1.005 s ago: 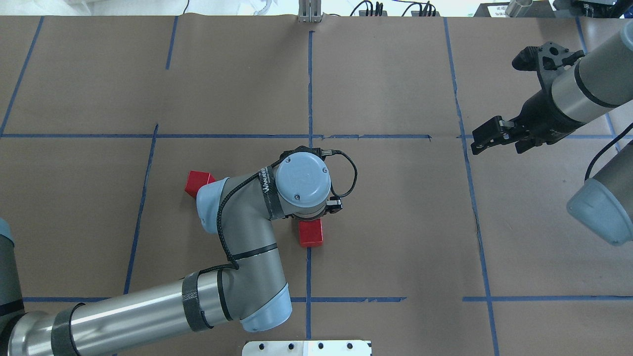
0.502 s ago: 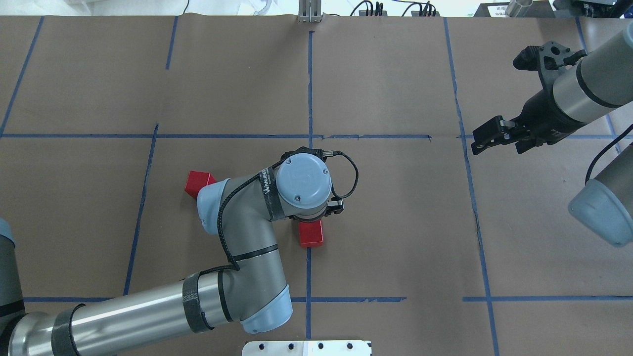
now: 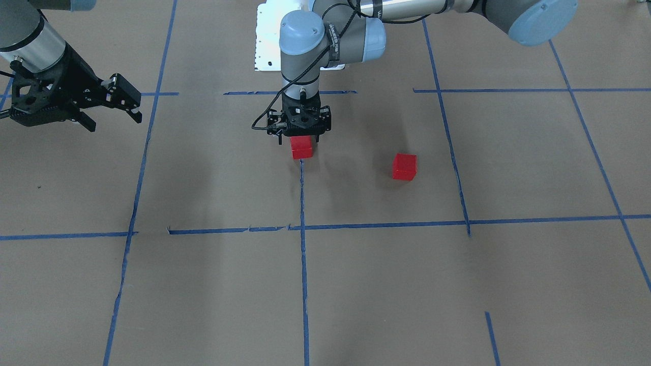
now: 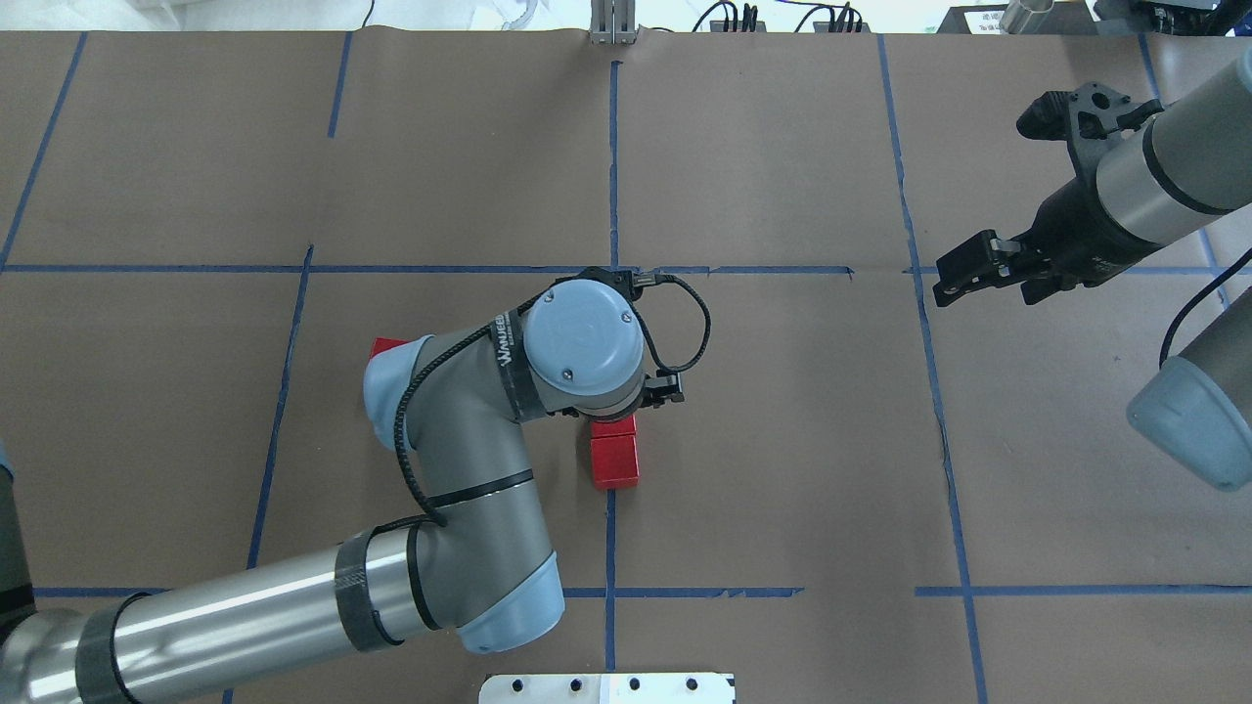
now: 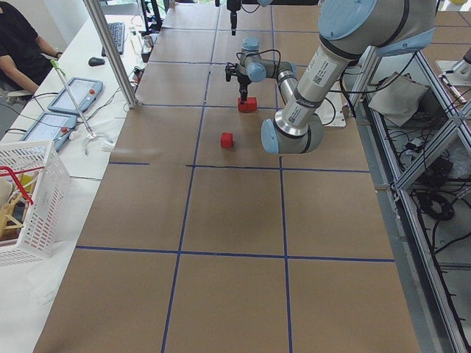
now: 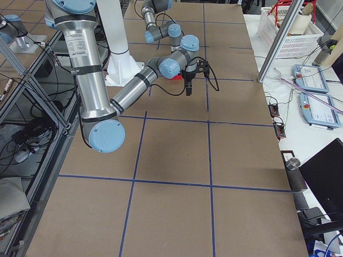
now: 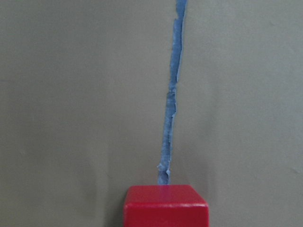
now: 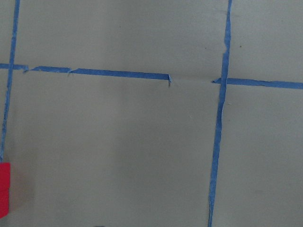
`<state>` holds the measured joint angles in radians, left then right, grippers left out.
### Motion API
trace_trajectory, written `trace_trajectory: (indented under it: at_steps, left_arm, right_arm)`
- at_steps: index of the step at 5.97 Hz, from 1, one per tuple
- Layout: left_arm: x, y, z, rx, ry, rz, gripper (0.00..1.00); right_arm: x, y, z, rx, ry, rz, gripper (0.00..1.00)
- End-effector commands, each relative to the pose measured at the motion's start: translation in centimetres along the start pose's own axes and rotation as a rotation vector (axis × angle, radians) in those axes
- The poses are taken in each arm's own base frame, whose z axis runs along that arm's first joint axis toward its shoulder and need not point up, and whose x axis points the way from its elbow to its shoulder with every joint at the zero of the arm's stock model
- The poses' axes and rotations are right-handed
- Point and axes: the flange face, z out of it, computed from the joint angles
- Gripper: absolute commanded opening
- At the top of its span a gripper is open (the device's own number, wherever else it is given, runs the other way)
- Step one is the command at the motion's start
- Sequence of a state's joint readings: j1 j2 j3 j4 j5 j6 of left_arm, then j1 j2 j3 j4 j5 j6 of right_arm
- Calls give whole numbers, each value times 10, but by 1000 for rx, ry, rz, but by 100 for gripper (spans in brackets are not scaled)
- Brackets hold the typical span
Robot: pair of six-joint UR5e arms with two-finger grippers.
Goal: Form red blocks into L shape at center
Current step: 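Push the held cube against the center cube with the left gripper, then release the cube and move the left gripper to the farthest-left red cube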
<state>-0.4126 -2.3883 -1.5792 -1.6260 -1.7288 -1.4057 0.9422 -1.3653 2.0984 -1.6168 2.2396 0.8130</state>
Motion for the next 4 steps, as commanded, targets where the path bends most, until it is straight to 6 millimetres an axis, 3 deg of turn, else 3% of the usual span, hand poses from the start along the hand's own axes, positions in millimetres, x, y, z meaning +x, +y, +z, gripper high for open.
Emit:
trace_trajectory:
  at_steps: [1, 2, 4]
  left_arm:
    - [-68, -24, -32, 46, 20, 1, 94]
    - [-101, -26, -40, 58, 9, 141, 94]
    - [-163, -57, -37, 82, -57, 263, 94]
  right_arm:
    - [4, 1, 3, -6, 6, 5, 100]
    - [4, 1, 3, -6, 6, 5, 100]
    - [2, 3, 0, -2, 2, 2, 100]
